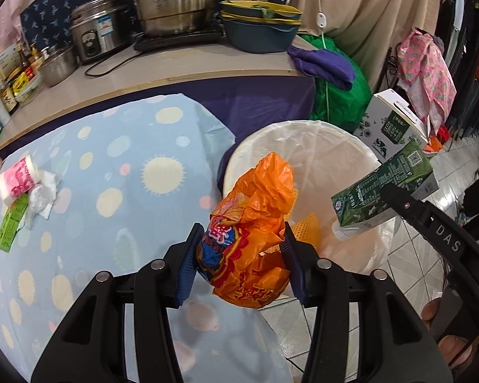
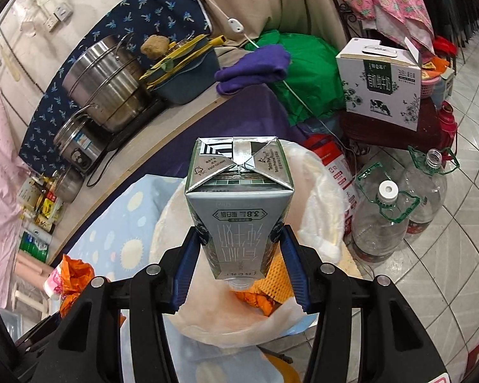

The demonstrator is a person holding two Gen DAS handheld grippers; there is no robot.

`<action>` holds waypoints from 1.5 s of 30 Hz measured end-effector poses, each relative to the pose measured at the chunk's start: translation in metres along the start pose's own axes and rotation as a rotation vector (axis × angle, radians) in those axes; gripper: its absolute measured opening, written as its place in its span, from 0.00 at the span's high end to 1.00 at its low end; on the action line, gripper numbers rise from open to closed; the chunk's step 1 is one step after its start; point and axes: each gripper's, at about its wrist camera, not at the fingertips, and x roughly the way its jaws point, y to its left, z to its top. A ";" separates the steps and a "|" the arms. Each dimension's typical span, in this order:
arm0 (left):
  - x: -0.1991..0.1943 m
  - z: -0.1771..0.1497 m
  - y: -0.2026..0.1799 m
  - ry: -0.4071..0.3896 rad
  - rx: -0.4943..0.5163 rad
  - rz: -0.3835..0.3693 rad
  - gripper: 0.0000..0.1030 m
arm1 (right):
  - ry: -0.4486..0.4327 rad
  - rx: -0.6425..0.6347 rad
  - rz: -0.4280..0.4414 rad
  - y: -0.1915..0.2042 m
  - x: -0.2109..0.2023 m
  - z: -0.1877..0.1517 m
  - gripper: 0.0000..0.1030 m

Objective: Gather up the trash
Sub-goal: 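Carry the carton and bag over the bin and open both tools to drop them, then move both open tools back over the table toward the pink paper cup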

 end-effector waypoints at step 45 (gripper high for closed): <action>0.037 0.015 -0.039 0.035 0.052 0.008 0.29 | -0.003 0.018 -0.017 -0.005 0.010 0.008 0.50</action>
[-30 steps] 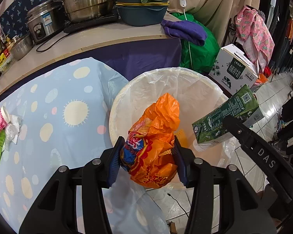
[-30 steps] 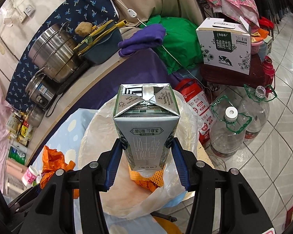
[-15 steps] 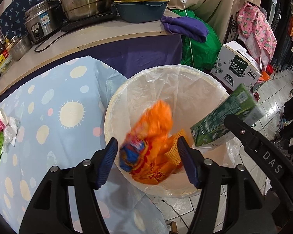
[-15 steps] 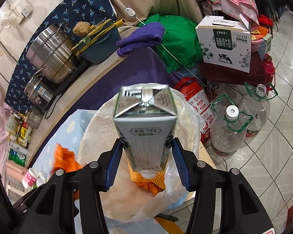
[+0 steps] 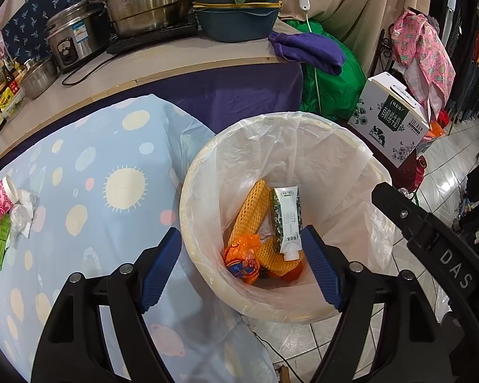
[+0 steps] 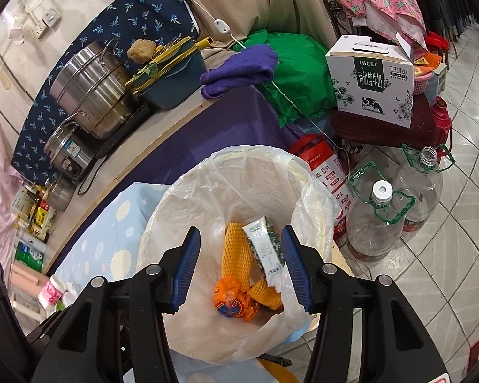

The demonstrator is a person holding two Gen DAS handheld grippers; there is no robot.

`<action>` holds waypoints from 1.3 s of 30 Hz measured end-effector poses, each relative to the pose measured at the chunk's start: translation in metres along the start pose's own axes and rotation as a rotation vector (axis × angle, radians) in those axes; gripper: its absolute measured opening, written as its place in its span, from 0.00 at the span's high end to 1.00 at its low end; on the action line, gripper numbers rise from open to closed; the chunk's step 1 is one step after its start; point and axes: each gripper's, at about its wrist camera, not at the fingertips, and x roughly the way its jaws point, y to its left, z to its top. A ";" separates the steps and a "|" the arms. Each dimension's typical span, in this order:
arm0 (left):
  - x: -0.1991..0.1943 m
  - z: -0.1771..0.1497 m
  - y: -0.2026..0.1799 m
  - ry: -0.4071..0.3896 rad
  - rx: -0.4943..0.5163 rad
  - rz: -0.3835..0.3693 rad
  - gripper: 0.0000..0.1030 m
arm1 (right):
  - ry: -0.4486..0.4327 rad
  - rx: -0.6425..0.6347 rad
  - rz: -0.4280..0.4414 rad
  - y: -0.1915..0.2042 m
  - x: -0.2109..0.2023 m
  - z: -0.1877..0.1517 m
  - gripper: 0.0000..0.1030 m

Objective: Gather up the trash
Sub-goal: 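Move both open tools back over the table toward the pink paper cup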

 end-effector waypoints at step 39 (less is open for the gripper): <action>-0.065 -0.063 0.175 -0.060 -0.335 0.108 0.21 | 0.069 -0.355 0.135 0.171 -0.016 -0.084 0.46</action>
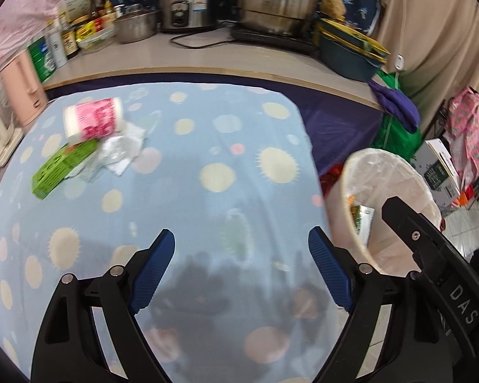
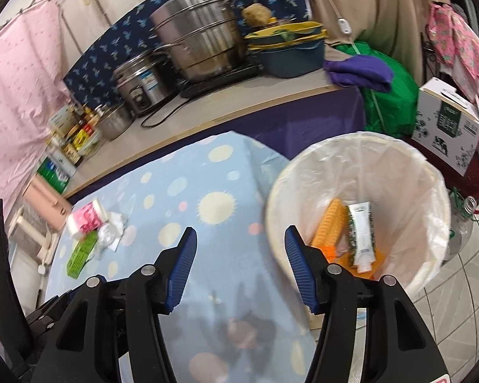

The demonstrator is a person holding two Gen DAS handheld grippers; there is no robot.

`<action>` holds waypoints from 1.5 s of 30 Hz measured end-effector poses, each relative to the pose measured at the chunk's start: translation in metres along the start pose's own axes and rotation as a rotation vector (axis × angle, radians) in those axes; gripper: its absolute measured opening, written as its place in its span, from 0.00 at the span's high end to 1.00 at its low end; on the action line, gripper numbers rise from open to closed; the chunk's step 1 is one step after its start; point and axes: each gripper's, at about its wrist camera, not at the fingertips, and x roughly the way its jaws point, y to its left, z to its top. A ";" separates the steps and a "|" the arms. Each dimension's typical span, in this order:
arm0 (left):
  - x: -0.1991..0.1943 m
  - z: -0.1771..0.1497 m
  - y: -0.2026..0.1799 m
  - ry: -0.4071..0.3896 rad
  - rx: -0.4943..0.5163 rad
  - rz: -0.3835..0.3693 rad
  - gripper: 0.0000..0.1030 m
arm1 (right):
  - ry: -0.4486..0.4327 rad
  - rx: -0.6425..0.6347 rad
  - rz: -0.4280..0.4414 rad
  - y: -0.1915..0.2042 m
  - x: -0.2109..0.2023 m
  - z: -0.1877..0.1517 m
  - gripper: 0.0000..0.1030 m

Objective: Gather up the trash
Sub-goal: 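Move both open tools back over the table toward the pink paper cup, then grasp the pink paper cup by its rim with the right tool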

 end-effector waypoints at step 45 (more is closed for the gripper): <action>0.022 0.019 0.304 -0.011 -0.436 0.295 0.12 | 0.107 -0.395 0.245 0.276 0.167 0.004 0.18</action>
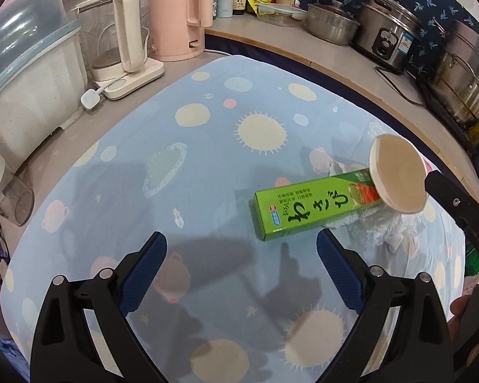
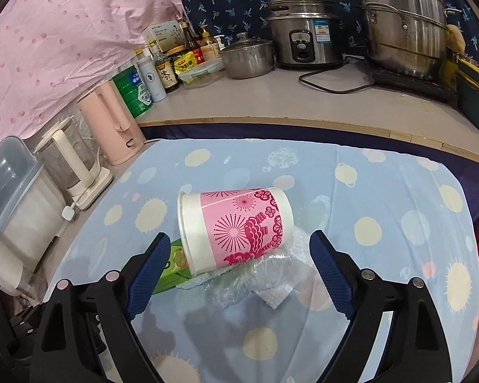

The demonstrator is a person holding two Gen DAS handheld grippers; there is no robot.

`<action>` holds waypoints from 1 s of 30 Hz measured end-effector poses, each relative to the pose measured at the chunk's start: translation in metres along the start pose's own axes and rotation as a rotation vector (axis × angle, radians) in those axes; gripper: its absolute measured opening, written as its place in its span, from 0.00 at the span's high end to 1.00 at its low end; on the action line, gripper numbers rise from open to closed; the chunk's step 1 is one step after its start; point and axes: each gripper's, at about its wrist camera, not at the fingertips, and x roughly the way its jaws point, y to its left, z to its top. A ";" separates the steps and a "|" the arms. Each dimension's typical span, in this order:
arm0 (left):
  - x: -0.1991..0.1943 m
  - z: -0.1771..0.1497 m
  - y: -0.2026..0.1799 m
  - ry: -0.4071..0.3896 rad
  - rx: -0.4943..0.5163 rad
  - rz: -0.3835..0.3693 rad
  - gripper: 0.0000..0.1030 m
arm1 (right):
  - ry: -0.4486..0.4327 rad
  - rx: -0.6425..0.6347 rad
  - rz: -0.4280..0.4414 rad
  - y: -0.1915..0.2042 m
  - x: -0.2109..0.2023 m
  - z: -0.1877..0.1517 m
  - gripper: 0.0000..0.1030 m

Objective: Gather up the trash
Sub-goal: 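Grasp the pink paper cup by its rim with the right tool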

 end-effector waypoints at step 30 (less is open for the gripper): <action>0.037 0.000 -0.033 0.051 0.093 -0.043 0.12 | 0.068 0.039 0.022 -0.027 0.001 -0.013 0.95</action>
